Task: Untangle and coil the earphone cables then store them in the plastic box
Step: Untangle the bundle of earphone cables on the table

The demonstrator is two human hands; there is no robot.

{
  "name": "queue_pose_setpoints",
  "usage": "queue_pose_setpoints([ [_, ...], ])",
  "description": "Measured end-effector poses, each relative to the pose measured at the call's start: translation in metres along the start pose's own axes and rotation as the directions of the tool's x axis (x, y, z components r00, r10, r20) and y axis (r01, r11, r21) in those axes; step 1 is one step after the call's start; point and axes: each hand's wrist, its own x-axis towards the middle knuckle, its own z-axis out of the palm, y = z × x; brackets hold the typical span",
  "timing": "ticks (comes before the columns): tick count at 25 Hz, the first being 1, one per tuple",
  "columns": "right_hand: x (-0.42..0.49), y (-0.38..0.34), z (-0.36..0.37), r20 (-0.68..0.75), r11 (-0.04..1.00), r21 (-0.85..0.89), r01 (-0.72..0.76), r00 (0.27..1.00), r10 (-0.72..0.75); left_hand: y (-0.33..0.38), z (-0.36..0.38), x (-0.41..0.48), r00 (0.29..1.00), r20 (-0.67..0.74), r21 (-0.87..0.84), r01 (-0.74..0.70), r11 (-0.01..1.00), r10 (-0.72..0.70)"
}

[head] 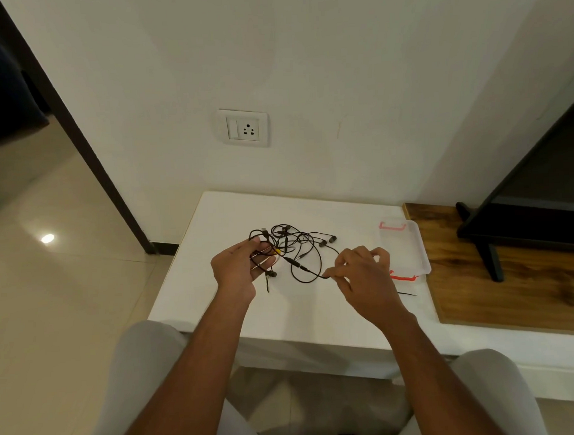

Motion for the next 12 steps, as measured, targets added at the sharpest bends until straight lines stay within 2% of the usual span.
queue_pose_setpoints([
  [3, -0.003, -0.002, 0.001, 0.037, 0.997, 0.052, -0.057, 0.998, 0.055, -0.004, 0.003, 0.0, 0.999, 0.027, -0.024, 0.025, 0.999, -0.024],
  [5, -0.001, -0.019, 0.003, 0.063, 0.965, 0.239, -0.108, 0.993, 0.096, -0.008, 0.006, -0.002, 0.998, 0.047, -0.013, 0.03, 0.999, -0.03],
  [8, 0.005, -0.052, 0.008, 0.041, 0.767, 0.598, -0.233, 0.965, 0.26, -0.014, 0.012, -0.007, 0.997, 0.079, 0.016, 0.008, 1.0, -0.009],
  [10, 0.008, -0.064, 0.013, 0.049, 0.667, 0.678, -0.308, 0.925, 0.377, -0.016, 0.015, -0.01, 0.995, 0.096, 0.022, 0.008, 1.0, -0.01],
  [12, 0.008, -0.066, 0.017, 0.071, 0.628, 0.687, -0.365, 0.895, 0.441, -0.019, 0.016, -0.013, 0.993, 0.11, 0.037, 0.032, 0.999, -0.036],
])
